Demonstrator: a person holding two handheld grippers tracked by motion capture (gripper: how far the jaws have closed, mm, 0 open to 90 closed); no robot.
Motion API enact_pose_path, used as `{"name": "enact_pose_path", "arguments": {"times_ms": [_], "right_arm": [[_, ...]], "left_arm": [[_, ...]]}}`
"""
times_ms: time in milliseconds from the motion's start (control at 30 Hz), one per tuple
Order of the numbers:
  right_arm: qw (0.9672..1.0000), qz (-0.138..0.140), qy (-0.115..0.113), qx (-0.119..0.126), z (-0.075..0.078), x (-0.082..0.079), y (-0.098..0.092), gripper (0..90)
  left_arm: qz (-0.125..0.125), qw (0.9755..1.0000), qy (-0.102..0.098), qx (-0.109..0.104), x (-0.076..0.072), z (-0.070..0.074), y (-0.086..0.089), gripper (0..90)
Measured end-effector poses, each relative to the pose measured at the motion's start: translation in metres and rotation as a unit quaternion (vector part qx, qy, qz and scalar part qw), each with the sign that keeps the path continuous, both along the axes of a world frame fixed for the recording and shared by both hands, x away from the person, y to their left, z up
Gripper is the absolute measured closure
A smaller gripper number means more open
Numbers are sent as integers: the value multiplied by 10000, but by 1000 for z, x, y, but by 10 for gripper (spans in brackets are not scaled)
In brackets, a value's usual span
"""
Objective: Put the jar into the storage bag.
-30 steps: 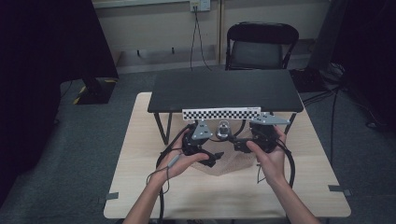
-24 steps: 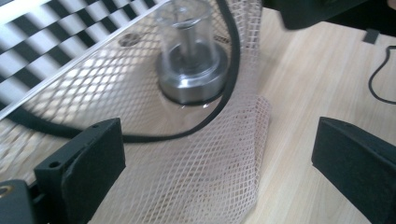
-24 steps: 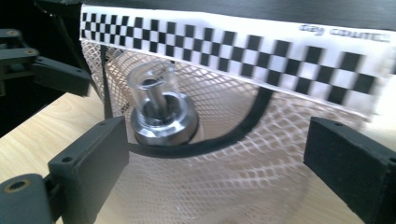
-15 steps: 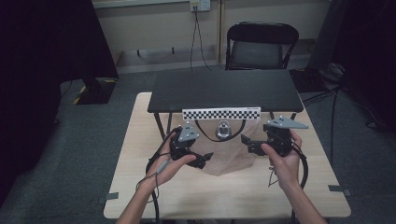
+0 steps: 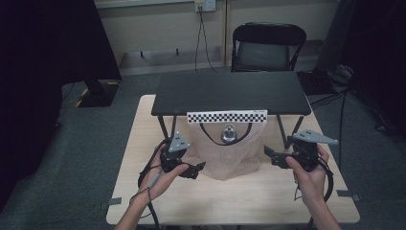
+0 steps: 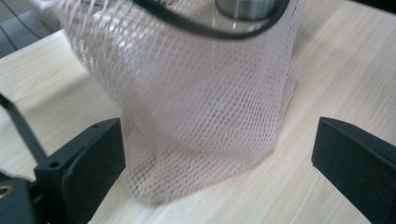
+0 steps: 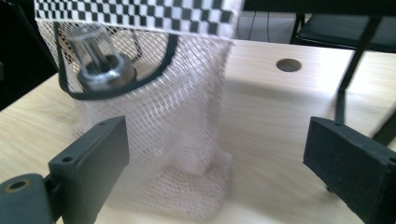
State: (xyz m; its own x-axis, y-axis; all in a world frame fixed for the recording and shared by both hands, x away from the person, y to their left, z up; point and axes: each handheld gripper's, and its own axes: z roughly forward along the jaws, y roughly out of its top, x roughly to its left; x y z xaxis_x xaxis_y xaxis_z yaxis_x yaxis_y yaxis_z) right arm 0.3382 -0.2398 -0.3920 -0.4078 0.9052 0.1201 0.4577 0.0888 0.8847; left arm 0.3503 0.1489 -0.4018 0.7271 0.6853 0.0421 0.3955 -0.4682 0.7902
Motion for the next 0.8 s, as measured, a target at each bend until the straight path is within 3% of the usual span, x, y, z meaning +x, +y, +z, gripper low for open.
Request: {"name": "enact_pose_path", "arguments": {"times_ms": [367,467,800], "right_arm": [[9997,-245,37,-86,-19,-23,-24,60],[9994,-283,97,-160,-25,-29,-28,60],[9975,-429,449,-327,-60,-43,-42,63]], "left_arm": [[223,9996,112,123,-16,-16,18,24],[303,9991,173,229,-22,-25,20,23],[598,9969,401,300,-36,-56,28,21]]}}
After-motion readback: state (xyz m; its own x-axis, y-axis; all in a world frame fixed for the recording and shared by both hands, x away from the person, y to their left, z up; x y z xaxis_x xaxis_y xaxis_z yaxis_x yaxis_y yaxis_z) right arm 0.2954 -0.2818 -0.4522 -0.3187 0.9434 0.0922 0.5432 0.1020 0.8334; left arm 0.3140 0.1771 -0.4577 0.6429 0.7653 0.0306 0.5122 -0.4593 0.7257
